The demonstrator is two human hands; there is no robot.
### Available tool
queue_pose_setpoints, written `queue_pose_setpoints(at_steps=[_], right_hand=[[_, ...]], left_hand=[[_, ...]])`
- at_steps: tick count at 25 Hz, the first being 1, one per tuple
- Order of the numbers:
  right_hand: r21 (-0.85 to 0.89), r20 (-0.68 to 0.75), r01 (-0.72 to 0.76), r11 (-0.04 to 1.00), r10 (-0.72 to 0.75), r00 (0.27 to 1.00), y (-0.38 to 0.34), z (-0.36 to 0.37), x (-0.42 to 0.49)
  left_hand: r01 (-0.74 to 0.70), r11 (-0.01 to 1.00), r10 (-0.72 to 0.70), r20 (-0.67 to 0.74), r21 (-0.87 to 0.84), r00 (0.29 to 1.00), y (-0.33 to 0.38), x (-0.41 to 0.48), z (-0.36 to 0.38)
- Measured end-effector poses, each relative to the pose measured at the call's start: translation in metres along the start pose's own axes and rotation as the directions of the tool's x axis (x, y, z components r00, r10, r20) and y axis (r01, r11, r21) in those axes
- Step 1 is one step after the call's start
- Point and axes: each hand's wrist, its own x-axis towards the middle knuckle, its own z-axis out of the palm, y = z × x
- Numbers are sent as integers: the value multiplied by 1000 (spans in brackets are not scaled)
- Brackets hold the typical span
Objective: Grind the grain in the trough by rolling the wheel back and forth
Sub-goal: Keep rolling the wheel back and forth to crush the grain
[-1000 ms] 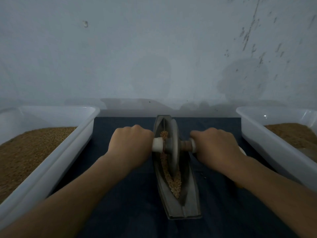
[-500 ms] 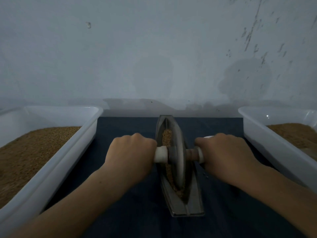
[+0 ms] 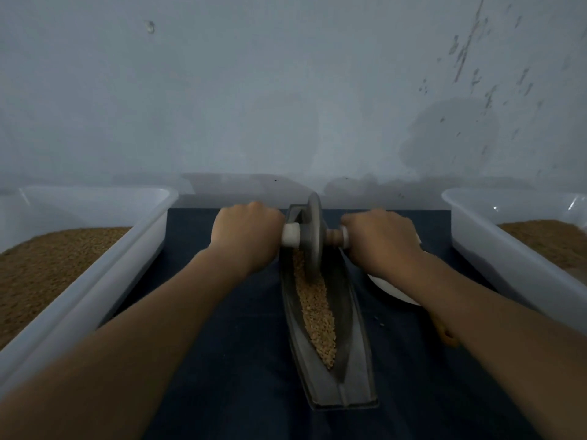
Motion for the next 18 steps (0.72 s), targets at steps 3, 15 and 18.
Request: queue_pose_setpoints(at_steps=[3, 15, 18], right_hand=[[-3, 16, 45, 999, -45, 999, 2, -12, -46], [-32, 8, -16, 999, 16, 1000, -2, 0, 13], [-42, -11, 17, 999, -17, 1000, -3, -5, 14]], left_hand=[[-59, 998, 59, 8, 8, 998, 6, -40, -13], [46, 999, -47, -70, -10, 996, 1, 3, 10], [45, 998, -46, -19, -47, 999, -1, -2, 7]])
